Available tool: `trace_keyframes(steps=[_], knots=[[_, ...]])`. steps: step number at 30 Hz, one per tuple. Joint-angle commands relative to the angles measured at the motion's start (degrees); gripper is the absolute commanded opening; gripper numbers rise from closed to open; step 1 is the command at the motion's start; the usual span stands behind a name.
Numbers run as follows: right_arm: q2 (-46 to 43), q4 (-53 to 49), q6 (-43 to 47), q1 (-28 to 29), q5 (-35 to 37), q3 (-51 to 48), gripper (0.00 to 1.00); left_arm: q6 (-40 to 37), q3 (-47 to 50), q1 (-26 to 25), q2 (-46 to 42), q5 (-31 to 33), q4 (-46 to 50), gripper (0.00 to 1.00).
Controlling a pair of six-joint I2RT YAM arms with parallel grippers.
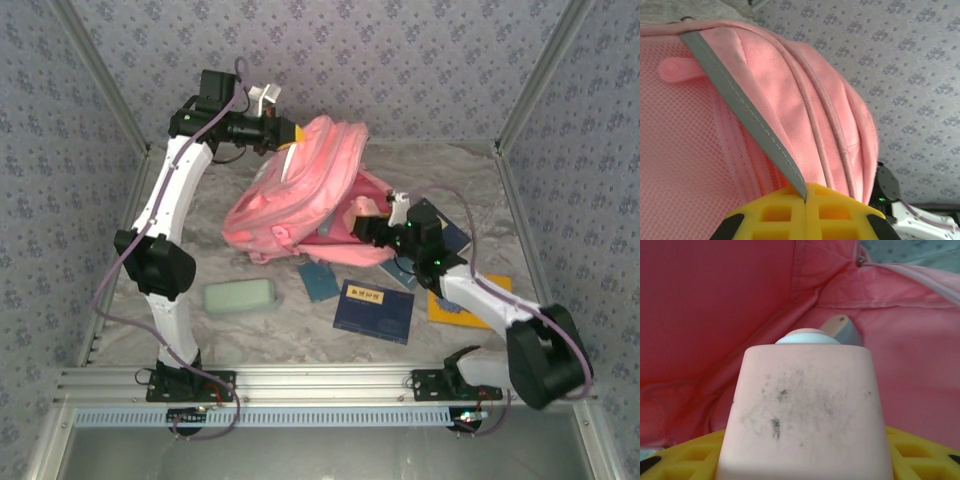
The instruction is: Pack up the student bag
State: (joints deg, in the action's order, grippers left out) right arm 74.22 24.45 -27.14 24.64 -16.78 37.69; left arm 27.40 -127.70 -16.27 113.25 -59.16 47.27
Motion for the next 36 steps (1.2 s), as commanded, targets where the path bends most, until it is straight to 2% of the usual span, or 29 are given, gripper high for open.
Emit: trace_keyframes(steps=[1, 10, 15, 16, 18, 20, 22, 30, 36], knots=[[5.65, 16.62, -7.9, 0.49, -6.2, 5.85, 0.0, -0.64, -2.12, -1.17, -4.34, -9.12, -8.07, 0.0], [23.84, 20.65, -15.95, 4.14, -3.81, 16.44, 0.11, -3.98, -6.14, -3.74, -0.71, -9.89, -5.77, 0.0], [33.7, 24.5, -21.56, 6.38, -4.81, 23.41, 0.19, -3.59, -6.03, -2.62, -0.35, -10.89, -6.4, 0.0], [35.28, 24.66, -21.89, 7.01, -4.93, 25.07, 0.24, -3.33, -5.58, -2.22, -0.45, -10.94, -6.79, 0.0], [37.25, 21.6, -20.75, 8.25, -4.43, 27.95, 0.42, -2.54, -4.69, -1.27, -0.9, -10.94, -7.8, 0.0], [37.37, 17.21, -16.98, 9.44, -2.55, 29.44, 0.55, -1.43, -3.64, 0.06, -1.39, -10.81, -8.06, 0.0], [36.68, 14.32, -14.74, 9.89, -1.02, 29.55, 0.59, -0.24, -2.64, 1.32, -1.71, -10.46, -10.63, 0.0], [32.46, 7.68, -9.54, 8.32, -1.14, 28.41, 0.69, 1.41, -1.13, 3.09, -1.6, -8.8, -11.59, 0.0], [29.93, 5.67, -9.43, 6.89, -2.03, 26.98, 0.74, 1.86, -1.15, 3.69, -1.07, -8.11, -11.41, 0.0]])
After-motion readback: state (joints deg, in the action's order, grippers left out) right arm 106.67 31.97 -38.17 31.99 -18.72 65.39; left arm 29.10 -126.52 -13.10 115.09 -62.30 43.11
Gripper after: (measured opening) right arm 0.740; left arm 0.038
